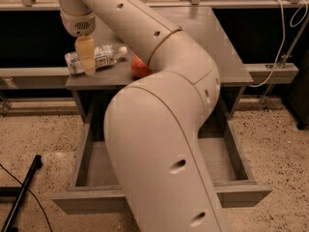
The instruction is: Place blue plastic bottle into top drawer
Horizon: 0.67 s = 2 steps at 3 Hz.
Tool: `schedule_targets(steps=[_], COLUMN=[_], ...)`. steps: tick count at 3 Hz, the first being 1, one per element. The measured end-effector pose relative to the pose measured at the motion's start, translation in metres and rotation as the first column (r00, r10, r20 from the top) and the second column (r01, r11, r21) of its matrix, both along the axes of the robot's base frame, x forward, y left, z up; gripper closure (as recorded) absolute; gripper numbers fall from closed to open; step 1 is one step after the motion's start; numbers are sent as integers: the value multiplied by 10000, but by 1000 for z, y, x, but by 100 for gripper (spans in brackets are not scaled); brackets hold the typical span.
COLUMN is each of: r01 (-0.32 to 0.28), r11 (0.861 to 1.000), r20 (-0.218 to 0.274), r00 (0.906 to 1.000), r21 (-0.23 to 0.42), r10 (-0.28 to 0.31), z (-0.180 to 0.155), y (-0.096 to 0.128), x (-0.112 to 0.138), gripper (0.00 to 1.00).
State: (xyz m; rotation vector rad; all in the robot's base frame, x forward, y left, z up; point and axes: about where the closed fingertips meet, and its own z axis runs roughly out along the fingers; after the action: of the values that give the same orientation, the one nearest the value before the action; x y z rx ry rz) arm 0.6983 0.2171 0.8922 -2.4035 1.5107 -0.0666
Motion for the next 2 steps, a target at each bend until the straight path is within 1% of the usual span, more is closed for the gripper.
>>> schedule_targets(steps=[1,2], r01=[376,588], r11=[9993,9982], r20=[-388,-724], r00=[9985,9956], r21=[-30,-105], r10=[-377,-594], z=[-23,-44], y=[-3,-6], x=[18,29], gripper=[0,16])
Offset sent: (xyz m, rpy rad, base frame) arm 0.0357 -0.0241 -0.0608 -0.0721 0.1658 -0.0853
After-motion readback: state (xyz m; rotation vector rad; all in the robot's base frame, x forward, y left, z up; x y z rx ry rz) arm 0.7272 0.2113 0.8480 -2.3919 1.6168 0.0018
